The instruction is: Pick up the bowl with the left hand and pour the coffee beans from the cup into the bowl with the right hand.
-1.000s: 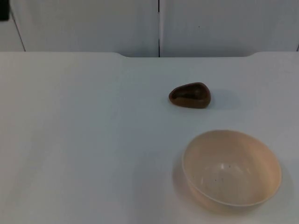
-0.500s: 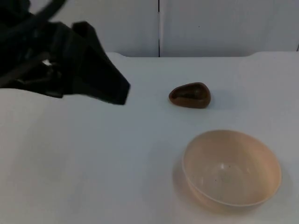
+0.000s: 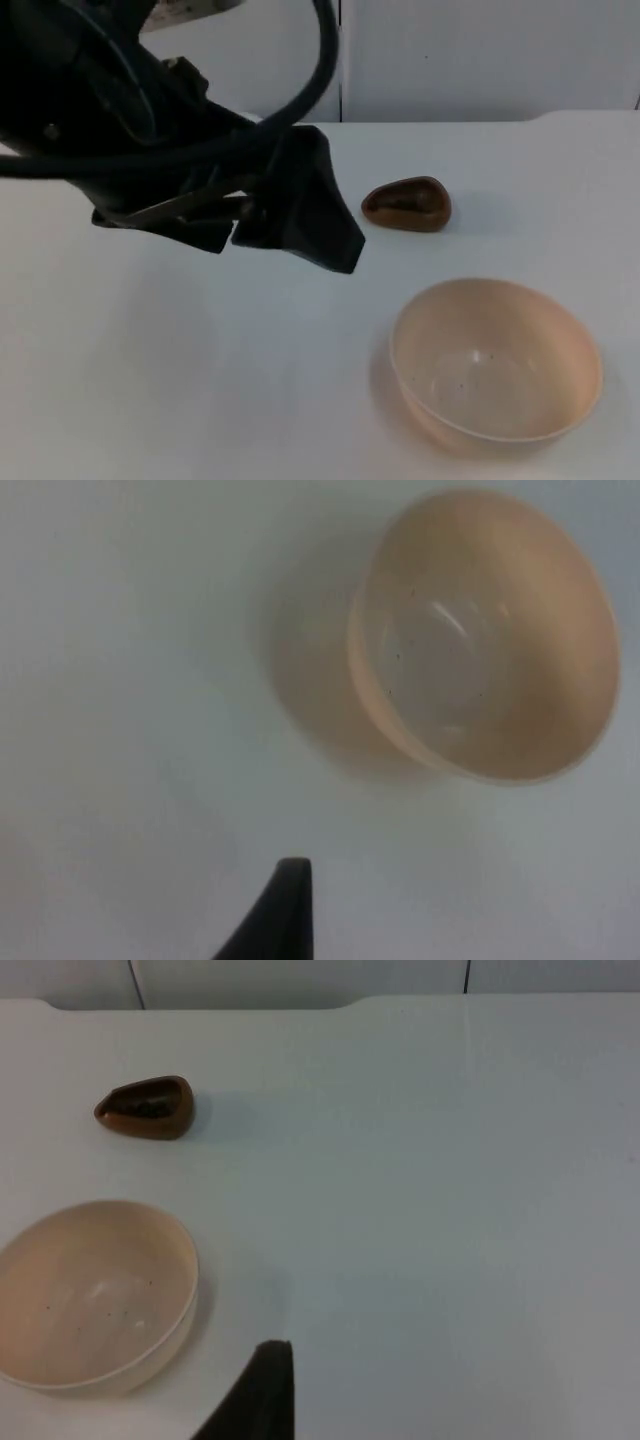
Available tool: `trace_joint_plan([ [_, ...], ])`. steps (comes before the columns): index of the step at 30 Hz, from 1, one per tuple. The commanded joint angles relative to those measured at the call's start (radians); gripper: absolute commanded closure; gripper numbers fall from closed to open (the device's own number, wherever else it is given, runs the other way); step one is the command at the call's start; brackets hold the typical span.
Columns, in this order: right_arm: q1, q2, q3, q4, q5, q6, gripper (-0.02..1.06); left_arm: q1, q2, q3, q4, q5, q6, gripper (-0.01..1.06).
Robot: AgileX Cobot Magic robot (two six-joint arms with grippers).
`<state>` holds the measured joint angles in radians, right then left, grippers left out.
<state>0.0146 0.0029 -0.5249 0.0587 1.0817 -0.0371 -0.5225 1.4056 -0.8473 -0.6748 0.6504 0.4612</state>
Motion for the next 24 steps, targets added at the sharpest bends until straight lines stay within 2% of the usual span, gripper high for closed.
trace_joint_plan([
  [1,-0.005,-0.003,0.01,-0.004,-0.003,0.002,-0.01,-0.008,0.047,-0.035,-0.015,-0.013,-0.005,0.08],
  [16,-0.005,-0.003,0.01,-0.004,-0.003,0.002,-0.01,-0.008,0.26,-0.096,-0.024,-0.062,-0.047,0.08],
  [24,-0.005,-0.003,0.01,-0.004,-0.003,0.002,-0.01,-0.035,0.35,-0.097,-0.091,-0.157,-0.052,0.08],
])
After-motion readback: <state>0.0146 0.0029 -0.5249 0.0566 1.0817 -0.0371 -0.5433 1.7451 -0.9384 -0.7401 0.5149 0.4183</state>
